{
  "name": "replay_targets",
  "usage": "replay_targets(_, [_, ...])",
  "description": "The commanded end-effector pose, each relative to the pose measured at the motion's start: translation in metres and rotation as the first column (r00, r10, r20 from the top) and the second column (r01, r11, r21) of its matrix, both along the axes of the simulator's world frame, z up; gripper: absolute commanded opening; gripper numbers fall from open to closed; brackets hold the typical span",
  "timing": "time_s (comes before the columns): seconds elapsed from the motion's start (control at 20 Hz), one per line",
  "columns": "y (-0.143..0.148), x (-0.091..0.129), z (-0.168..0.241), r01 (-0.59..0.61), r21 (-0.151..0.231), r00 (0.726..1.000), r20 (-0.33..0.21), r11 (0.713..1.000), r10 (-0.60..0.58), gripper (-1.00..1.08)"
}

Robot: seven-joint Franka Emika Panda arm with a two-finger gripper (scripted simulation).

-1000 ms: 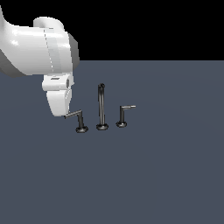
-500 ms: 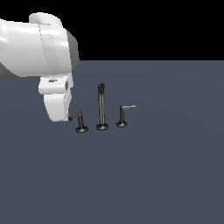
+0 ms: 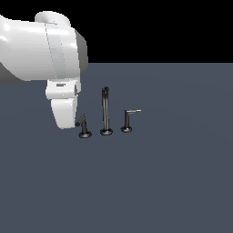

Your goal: Turn on the faucet by rotating a designated handle.

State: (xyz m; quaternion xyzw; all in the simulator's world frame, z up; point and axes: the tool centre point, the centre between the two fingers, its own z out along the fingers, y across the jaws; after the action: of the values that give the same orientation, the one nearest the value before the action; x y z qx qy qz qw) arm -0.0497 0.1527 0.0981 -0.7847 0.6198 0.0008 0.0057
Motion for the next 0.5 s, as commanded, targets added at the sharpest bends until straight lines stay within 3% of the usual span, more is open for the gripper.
replay_targets(0.0, [-0.025, -0.002, 0.000, 0.024, -0.009, 1.000, -0.004, 1.000, -0.024, -1.00])
replay_targets(0.1, [-0.029, -0.004, 0.000, 0.024, -0.009, 1.000, -0.005, 1.000, -0.024, -1.00])
replay_targets(0.15, [-0.010, -0.005, 0.000, -0.003, -0.001, 1.000, -0.003, 1.000, 0.003, -1.00])
replay_targets(0.45, [-0.048, 0.011, 0.000, 0.014, -0.007, 1.000, -0.005, 1.000, -0.014, -1.00])
